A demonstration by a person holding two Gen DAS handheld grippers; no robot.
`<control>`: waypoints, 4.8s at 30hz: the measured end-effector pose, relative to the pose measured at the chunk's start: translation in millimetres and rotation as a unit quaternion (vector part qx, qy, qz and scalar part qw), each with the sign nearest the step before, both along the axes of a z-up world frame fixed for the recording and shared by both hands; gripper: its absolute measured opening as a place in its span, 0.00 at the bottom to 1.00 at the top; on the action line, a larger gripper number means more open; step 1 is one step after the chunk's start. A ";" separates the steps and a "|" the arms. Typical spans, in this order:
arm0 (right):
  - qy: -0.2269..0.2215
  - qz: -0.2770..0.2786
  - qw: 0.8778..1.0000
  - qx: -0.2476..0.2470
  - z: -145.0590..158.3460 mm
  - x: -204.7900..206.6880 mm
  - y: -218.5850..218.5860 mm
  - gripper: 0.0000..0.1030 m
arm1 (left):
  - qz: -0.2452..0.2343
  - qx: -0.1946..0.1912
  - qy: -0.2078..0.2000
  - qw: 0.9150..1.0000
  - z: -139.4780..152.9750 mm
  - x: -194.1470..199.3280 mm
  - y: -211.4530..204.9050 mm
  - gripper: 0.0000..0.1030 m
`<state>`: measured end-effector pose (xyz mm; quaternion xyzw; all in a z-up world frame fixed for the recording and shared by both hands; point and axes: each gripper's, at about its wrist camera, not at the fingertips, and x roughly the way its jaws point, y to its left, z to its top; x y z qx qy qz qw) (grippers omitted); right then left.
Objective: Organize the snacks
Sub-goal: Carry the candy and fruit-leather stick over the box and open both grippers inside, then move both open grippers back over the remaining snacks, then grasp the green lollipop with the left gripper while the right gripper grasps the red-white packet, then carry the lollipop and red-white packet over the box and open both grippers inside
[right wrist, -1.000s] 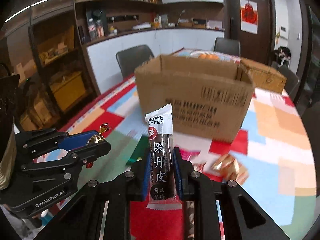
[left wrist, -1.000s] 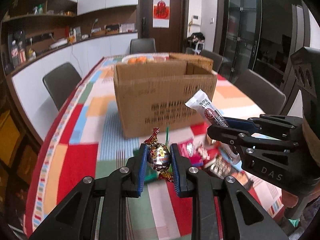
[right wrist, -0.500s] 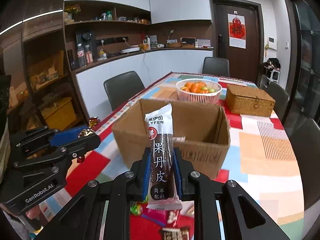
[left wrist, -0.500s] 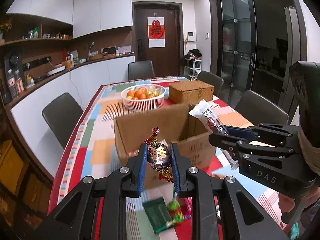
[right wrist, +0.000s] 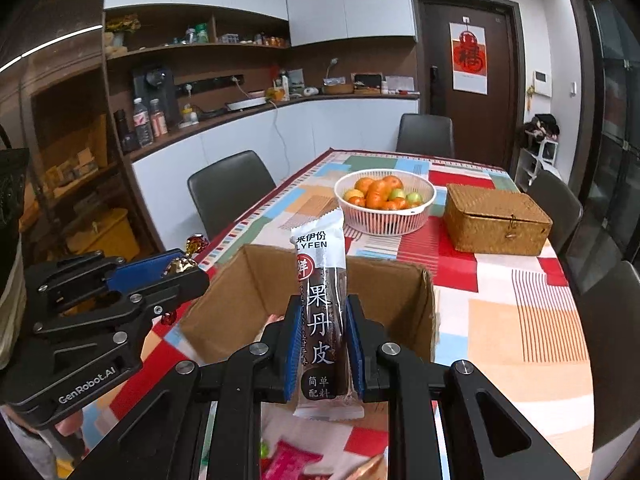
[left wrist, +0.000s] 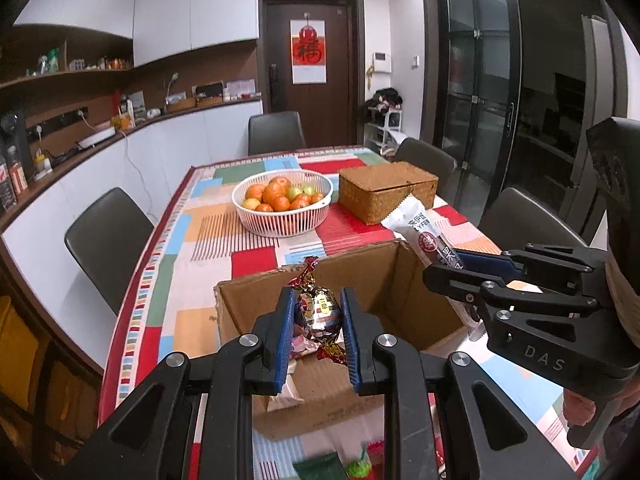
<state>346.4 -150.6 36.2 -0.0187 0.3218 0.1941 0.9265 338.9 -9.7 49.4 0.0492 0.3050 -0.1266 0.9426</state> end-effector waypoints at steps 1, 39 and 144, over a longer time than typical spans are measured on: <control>0.003 0.000 1.000 0.000 -0.8 4.9 -0.7 0.21 | 0.002 -0.001 0.007 1.000 -2.6 6.9 0.2 0.23; 0.005 -0.001 1.000 -0.016 -38.9 -101.5 -2.4 0.41 | -0.034 0.036 0.006 0.999 -36.7 -123.7 -2.6 0.60; -0.001 -0.029 1.000 0.006 -33.2 -104.0 -15.9 0.22 | -0.056 -0.012 -0.007 0.998 -16.7 -107.7 -14.6 0.25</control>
